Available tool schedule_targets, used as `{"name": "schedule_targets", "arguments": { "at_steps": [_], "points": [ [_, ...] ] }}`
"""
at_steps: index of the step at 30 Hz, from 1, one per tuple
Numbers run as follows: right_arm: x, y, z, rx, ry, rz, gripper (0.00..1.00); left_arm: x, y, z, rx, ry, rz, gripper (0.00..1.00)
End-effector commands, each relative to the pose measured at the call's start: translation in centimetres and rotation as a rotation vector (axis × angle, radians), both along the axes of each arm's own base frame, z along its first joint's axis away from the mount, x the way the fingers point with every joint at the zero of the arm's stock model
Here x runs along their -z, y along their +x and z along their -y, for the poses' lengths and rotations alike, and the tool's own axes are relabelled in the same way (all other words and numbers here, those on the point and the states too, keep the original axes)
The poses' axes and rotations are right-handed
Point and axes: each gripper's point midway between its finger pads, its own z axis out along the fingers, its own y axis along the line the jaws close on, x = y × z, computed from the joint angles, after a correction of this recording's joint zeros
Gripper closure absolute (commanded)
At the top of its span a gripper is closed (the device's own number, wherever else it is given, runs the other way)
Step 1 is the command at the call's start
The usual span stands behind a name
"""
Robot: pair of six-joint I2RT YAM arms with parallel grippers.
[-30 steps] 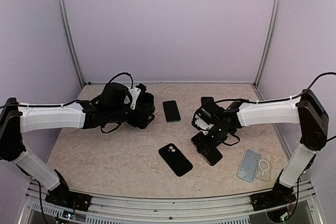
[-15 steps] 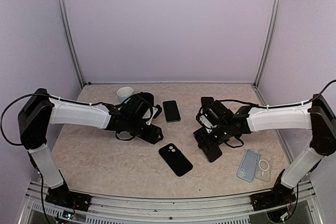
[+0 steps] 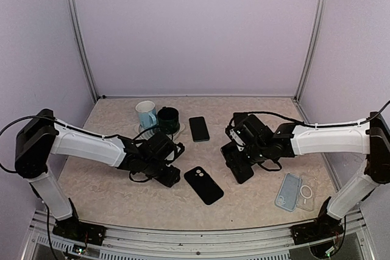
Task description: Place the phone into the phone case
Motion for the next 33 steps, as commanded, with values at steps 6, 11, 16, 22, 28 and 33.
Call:
{"name": "schedule_targets", "arguments": {
  "at_steps": [6,11,16,22,28,33],
  "points": [
    [-4.7,0.9,-1.5,0.075,0.088,0.125,0.54,2.3,-4.2,5.5,0.268,-0.052,-0.041,0.58],
    [-6.6,0.5,-0.9,0.103,0.159,0.163,0.55,2.0,-3.7,8.5,0.32,-0.102,-0.014,0.58],
    [-7.0,-0.4,-2.0,0.098,0.198,0.167,0.57,2.0,-3.1,11.1,0.33,-0.15,-0.026,0.59],
    [-5.5,-2.2,-4.2,0.112,0.192,0.13,0.58,0.8,-3.5,10.1,0.297,-0.189,-0.002,0.6],
    [-2.9,-4.1,-7.4,0.011,0.187,0.095,0.58,-3.0,-1.6,5.7,0.174,-0.212,0.094,0.59],
    [-0.9,-4.2,-7.9,-0.002,0.155,0.069,0.59,-3.9,-0.6,3.5,0.098,-0.238,0.092,0.58]
  ]
}}
